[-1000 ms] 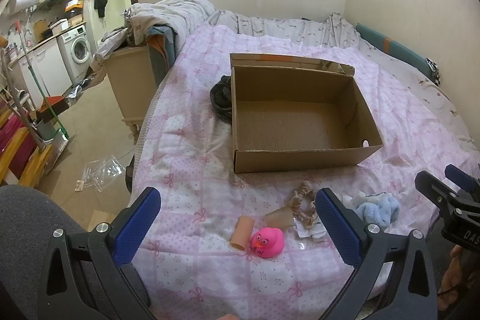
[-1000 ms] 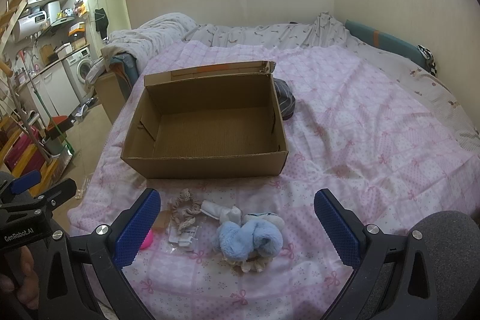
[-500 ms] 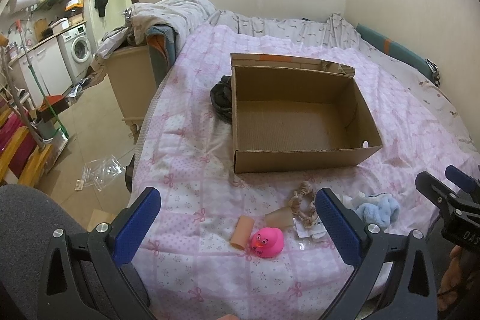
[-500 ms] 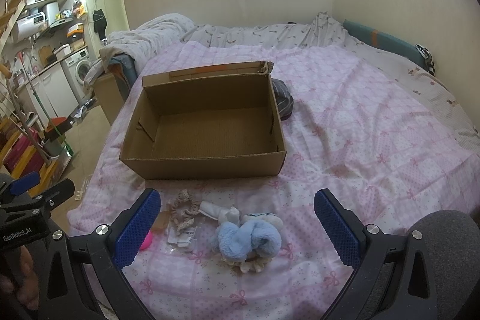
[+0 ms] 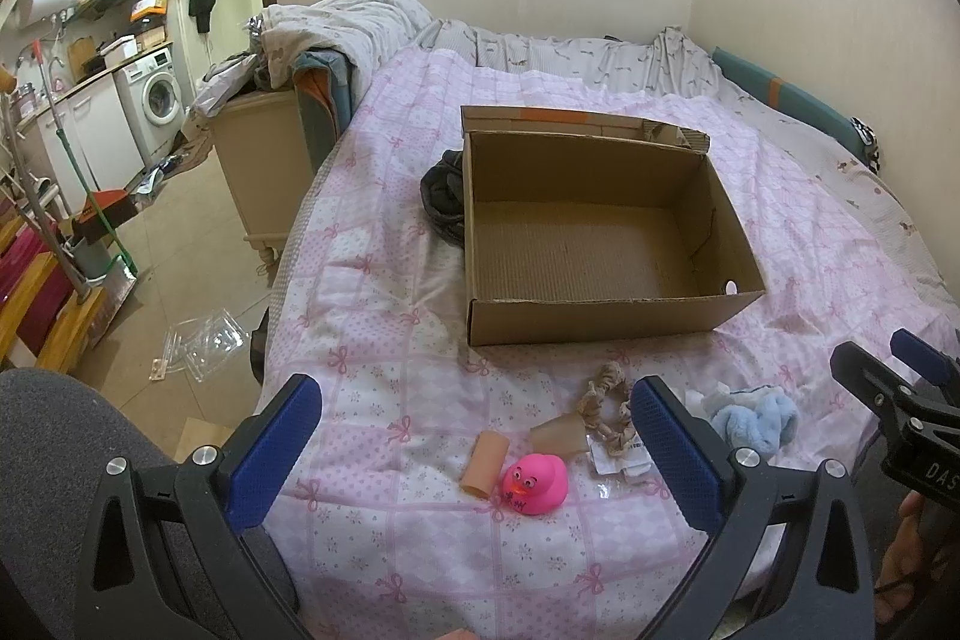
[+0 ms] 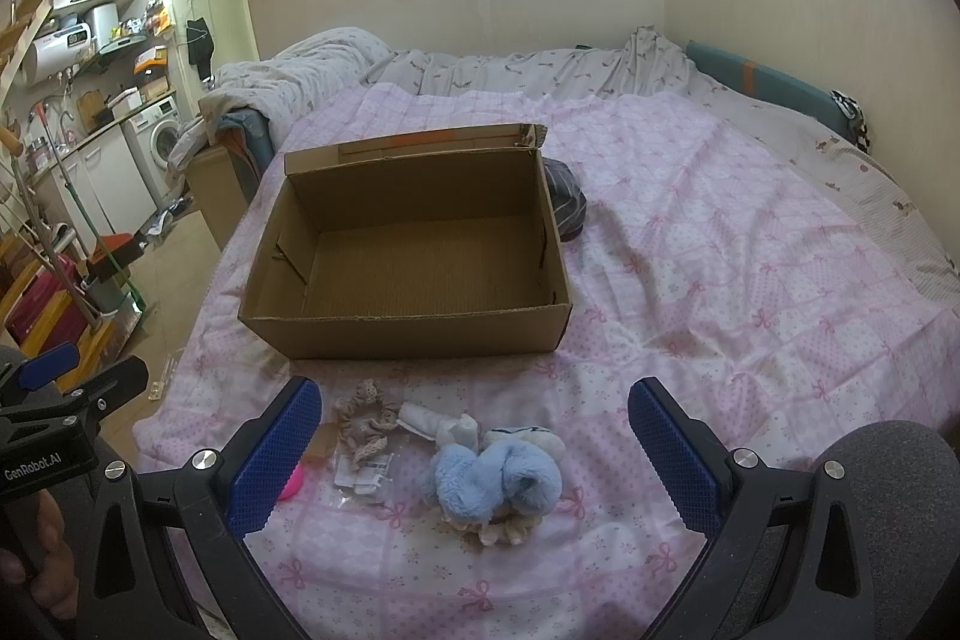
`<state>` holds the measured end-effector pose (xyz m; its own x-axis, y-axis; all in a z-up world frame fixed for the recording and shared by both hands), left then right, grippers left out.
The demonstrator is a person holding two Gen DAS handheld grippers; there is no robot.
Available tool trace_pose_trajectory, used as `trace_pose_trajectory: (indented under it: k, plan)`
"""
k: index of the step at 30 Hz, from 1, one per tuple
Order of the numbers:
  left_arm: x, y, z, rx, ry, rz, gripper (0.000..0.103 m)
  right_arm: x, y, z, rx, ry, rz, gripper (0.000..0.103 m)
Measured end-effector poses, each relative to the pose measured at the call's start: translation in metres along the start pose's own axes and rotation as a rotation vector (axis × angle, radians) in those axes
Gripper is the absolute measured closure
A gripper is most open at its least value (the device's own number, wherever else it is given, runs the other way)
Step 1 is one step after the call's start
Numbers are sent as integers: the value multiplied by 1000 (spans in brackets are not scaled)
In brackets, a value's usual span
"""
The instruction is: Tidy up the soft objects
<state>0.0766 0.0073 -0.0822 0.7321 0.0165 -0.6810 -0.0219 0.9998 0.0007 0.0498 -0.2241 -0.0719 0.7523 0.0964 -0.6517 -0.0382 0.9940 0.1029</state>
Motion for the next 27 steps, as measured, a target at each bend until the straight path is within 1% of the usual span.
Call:
trace_pose_trajectory:
  k: [20,27]
  plan:
    - [0,0,0,-1,2,0,0,0,0,0,0,0,4,0]
    - [-5,2,-2,-3,3,1,0,-2,-5,6,-3,2,3,0]
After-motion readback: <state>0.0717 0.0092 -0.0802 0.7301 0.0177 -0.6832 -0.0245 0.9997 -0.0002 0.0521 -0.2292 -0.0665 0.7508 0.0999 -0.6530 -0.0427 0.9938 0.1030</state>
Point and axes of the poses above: each gripper's, at about its wrist camera, not at the fingertips, and x roughly the way its jaws point, y to its left, z to its top, the point moved 10 cm from there along x, roughly the way its jaws point, and after that the axes turned 1 degree about z, right-handed, at the moved point
